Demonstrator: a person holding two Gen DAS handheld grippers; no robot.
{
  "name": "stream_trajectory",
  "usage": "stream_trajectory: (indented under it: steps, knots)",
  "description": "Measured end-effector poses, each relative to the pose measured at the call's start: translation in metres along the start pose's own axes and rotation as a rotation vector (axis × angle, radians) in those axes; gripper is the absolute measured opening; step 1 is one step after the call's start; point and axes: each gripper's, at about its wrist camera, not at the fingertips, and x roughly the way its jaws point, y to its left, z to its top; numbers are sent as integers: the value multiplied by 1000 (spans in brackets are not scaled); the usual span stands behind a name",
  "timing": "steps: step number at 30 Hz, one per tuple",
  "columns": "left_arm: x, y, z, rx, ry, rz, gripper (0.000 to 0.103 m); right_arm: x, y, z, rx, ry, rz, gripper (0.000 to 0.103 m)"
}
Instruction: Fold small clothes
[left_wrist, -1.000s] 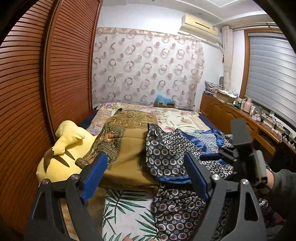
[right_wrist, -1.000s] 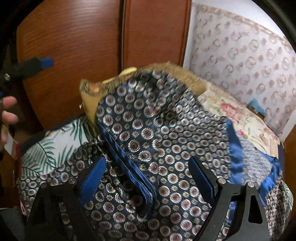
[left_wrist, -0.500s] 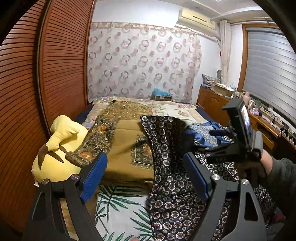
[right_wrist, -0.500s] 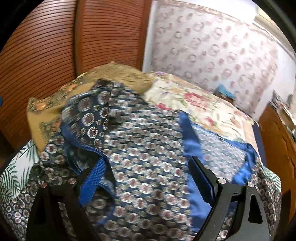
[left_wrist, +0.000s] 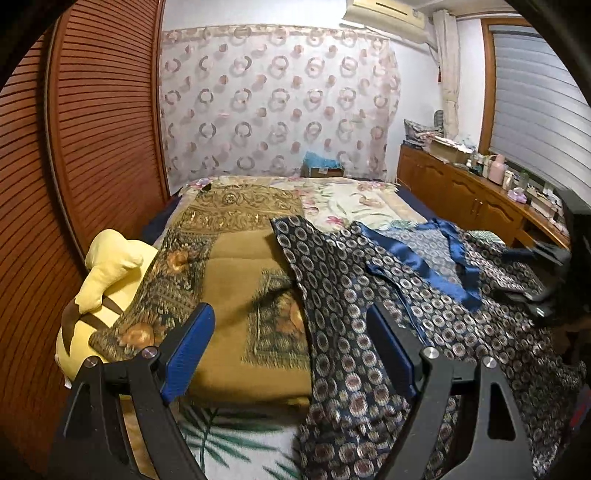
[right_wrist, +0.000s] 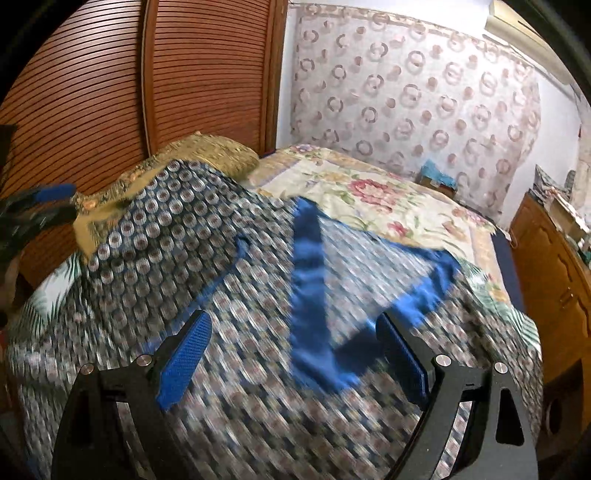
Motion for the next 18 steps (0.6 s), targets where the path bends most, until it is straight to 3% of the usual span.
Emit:
stream_trajectory:
  steps: [8,12,14,18]
  knots:
    - [27,1,19,-2,33,-19,83,-24,-46,-45,64,73,-55,91]
    - [42,-5,27,16,57,-63,65,-38,-55,-55,115,80,-64,91]
    - [54,-3,29,-17,84,-115,49,-52,-57,-60,134,57,-67,91]
    - [75,-1,34,-42,122,-99,44,-82,-62,-72,174,14,-64,91]
